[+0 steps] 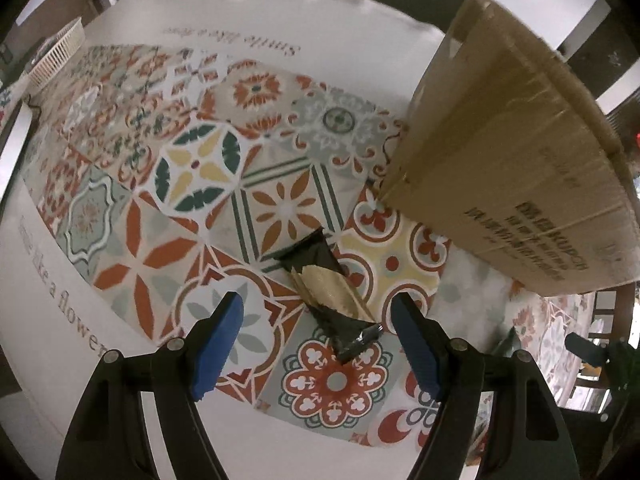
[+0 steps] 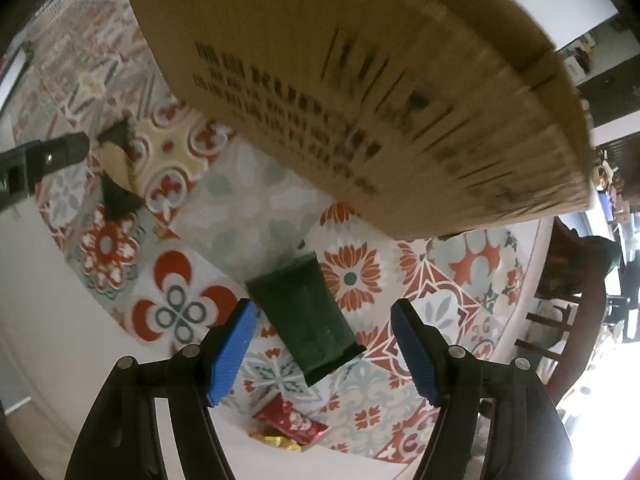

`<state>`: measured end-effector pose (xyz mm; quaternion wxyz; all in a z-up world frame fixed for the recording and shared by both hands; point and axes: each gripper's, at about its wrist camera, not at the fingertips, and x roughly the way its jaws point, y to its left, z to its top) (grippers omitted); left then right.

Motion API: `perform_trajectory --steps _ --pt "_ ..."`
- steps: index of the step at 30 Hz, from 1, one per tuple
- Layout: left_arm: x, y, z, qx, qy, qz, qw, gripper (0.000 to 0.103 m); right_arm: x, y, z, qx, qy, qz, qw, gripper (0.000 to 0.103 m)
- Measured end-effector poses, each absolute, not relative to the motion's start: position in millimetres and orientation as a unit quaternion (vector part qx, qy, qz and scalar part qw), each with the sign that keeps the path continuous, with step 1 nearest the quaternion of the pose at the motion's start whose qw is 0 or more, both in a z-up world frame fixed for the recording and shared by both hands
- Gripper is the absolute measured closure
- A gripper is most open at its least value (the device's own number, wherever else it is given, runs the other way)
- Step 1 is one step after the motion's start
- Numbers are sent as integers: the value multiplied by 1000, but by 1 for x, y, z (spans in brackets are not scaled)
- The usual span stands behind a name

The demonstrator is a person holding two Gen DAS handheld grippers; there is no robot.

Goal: Organize snacks
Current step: 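Move both tools back toward the dark snack and green bar on the runner, then grasp the dark wrapped snack with left tool while right tool grasps green bar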

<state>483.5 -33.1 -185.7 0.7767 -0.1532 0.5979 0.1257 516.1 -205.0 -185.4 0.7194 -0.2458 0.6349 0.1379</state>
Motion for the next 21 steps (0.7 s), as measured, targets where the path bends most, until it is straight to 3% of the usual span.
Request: perform_trajectory --steps 7,21 --pt "493 -38 -202 -143 613 139 765 30 518 -206 -206 -252 645 144 707 33" --pt "499 -39 -229 -153 645 131 737 50 530 -208 -230 -243 652 142 704 33"
